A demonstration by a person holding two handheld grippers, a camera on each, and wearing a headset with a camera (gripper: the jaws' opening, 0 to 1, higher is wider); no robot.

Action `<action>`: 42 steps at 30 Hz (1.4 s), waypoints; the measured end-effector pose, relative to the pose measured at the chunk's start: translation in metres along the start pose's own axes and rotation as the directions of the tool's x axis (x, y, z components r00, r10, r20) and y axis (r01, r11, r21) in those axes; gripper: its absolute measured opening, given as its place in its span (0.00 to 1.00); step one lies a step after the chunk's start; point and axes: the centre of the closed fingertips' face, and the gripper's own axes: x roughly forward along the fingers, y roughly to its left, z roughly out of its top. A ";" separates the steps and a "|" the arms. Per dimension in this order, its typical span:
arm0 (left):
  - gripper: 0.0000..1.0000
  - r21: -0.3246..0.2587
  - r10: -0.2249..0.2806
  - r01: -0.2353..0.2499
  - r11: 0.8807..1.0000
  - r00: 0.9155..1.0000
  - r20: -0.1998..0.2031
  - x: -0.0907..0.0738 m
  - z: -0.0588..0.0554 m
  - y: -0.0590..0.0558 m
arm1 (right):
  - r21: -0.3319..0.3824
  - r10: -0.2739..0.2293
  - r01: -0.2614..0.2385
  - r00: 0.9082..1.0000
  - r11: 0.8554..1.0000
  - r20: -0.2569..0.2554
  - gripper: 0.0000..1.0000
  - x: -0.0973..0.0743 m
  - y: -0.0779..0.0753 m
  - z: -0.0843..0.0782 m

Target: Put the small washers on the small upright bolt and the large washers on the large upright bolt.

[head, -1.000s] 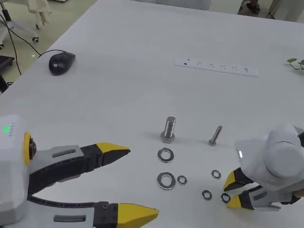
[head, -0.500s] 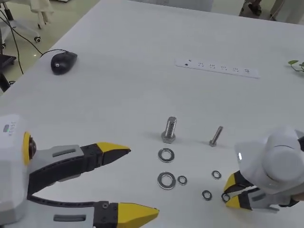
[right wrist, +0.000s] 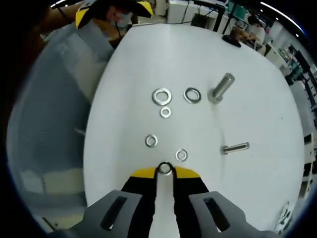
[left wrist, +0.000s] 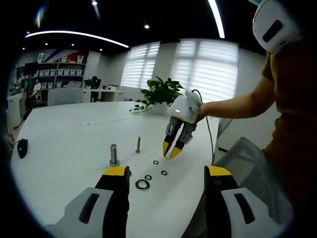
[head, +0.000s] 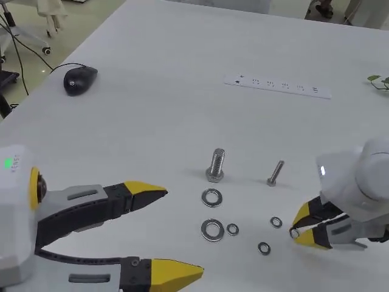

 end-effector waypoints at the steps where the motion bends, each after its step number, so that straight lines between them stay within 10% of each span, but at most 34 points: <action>1: 0.60 -0.001 -0.001 0.001 1.000 1.000 -0.001 0.000 0.000 0.000 | -0.004 -0.018 0.018 1.000 1.000 0.003 0.12 -0.004 -0.006 0.001; 24: 0.60 0.000 -0.002 0.002 1.000 1.000 -0.010 0.000 0.001 0.002 | -0.046 -0.115 0.115 0.993 0.992 0.014 0.12 -0.039 -0.086 0.034; 42: 0.60 -0.007 0.007 -0.007 1.000 1.000 -0.011 -0.001 0.001 0.007 | -0.057 -0.074 0.073 0.997 0.996 -0.017 0.12 -0.022 -0.096 0.034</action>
